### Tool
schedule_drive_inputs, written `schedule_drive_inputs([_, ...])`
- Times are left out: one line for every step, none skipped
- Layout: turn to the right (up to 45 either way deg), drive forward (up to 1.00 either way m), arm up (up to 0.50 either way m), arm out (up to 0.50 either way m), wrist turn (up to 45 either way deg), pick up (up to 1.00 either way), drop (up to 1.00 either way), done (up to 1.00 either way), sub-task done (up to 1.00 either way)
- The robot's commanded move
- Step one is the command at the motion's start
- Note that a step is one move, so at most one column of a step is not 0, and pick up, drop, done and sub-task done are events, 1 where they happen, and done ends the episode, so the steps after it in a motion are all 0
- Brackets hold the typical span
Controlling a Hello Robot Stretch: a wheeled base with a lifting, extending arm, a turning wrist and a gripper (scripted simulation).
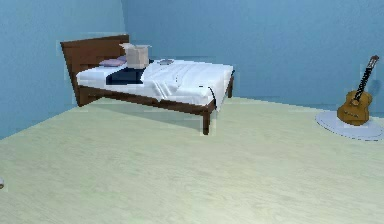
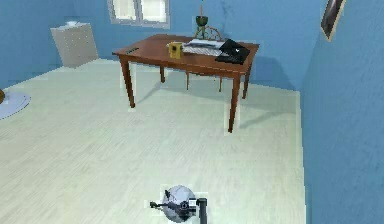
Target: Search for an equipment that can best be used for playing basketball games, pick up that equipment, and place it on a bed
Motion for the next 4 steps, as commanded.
schedule_drive_inputs([0.0,0.0,0.0,0.0,30.0,0.0,0.0,0.0,0.0])
schedule_drive_inputs([0.0,0.0,-0.3,0.0,0.0,0.0,0.0,0.0,0.0])
schedule_drive_inputs([0.0,0.0,0.0,0.0,0.0,1.0,0.0,0.0,0.0])
schedule_drive_inputs([0.0,0.0,0.1,0.0,0.0,0.0,0.0,0.0,0.0])
